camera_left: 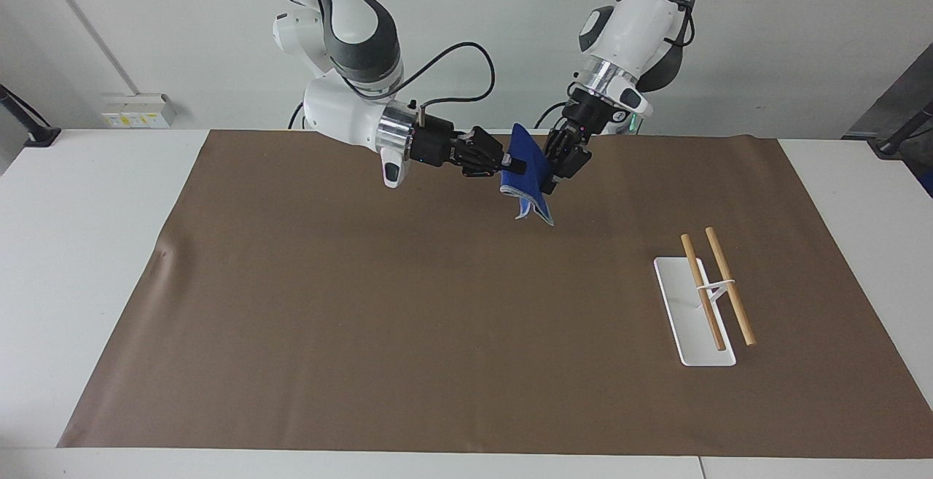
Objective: Right arm passes towel to left arm to hang
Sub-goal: 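Close the left gripper on the towel held by the right gripper, then open the right gripper and pull back while the left gripper takes the towel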
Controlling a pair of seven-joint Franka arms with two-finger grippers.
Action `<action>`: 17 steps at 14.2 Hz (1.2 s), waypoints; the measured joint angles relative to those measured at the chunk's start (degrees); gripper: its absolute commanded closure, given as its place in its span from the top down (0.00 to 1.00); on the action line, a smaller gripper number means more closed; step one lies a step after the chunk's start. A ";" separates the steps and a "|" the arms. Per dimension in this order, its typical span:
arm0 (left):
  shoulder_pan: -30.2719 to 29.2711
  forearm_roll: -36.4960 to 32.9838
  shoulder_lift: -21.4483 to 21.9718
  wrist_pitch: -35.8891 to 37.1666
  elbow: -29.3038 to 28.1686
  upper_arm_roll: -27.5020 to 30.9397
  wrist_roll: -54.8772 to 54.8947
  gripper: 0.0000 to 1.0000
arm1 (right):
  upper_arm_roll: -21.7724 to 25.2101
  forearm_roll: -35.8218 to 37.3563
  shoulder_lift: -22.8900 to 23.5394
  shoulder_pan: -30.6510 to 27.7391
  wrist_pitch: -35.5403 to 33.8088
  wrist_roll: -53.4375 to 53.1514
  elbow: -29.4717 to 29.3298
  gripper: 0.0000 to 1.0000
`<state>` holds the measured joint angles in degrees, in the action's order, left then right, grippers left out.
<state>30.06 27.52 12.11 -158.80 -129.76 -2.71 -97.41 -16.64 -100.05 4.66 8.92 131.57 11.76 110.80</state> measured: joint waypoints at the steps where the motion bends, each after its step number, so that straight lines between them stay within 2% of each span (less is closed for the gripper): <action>1: 0.00 0.00 0.00 -0.01 0.00 0.10 0.82 0.00 | 0.00 -0.01 -0.03 0.00 0.00 0.00 0.00 0.00; 11: -1.81 0.00 0.00 -0.06 0.60 1.32 4.73 0.00 | 0.00 -0.02 -0.04 0.00 0.00 0.00 0.00 0.00; 12: -2.18 0.00 0.00 -0.06 0.61 1.34 4.79 0.00 | 0.00 -0.02 -0.04 0.00 0.00 0.00 0.01 0.03; 13: -2.80 0.00 0.00 -0.07 0.63 1.34 5.07 0.00 | 0.00 -0.02 -0.04 0.01 0.01 0.00 0.05 0.78; 14: -3.27 0.00 0.00 -0.07 0.69 1.36 5.80 0.00 | -0.01 -0.02 -0.04 0.02 0.12 0.00 0.11 1.00; 17: -5.42 0.00 -0.18 -0.06 0.69 1.39 8.43 0.00 | 0.00 0.55 -0.59 0.27 4.01 0.00 0.10 1.00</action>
<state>24.64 27.52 11.93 -158.86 -129.07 -1.33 -88.98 -16.64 -99.50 4.07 9.20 135.58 11.77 110.91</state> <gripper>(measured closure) 0.978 0.692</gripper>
